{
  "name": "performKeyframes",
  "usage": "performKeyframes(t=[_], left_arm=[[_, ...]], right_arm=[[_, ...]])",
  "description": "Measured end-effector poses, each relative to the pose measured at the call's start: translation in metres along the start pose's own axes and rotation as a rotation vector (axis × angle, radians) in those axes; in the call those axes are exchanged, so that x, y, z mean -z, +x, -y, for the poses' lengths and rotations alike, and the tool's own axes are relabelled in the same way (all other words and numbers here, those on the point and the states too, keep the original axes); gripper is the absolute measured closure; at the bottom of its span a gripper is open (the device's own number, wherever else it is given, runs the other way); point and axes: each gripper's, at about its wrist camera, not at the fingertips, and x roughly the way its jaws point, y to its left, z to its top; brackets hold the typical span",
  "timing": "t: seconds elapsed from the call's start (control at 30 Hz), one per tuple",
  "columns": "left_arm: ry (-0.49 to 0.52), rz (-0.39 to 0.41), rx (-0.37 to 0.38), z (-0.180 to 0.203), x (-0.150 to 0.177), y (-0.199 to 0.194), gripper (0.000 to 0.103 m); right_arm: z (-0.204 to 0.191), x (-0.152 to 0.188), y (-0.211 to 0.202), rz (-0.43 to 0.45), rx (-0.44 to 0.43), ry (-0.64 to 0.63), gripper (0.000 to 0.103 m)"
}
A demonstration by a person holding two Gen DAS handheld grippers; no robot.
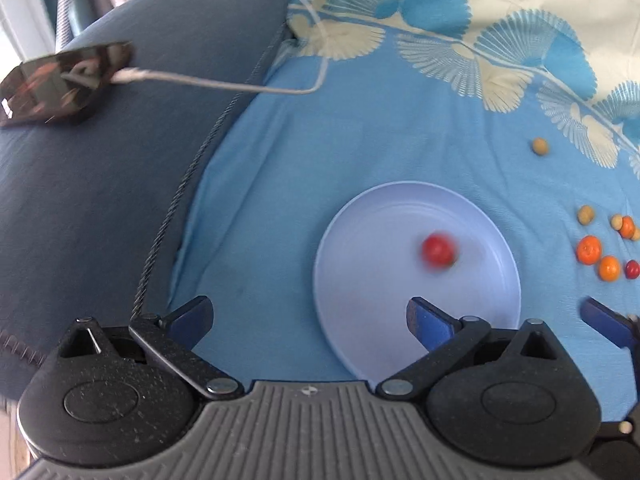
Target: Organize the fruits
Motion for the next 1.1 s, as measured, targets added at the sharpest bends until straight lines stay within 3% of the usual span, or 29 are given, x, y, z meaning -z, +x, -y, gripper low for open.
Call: performKeyframes(t=[0.23,0.4,0.77,1.1], left_arm=[[-0.025,-0.013,-0.006,-0.015,0.041,-0.037,0.0],[-0.032,0.036,-0.006,-0.017,0.06,-0.066,0.0],[0.028,0.128,0.016,0.001,0.096,-0.114,0.0],[0.039,0.158,0.015,0.003,0.102,-0.128,0.0]], right_arm=[[0.007,0.028,-0.056,-0.037,-0.043,0.153,0.003],[0.002,0.046,-0.095,0.038,0.0,0.191,0.001],[0.003,0.06,-0.141,0.12,0.036,0.213,0.001],[0.005,0.066,-0.157,0.15,0.041,0.249,0.001]])
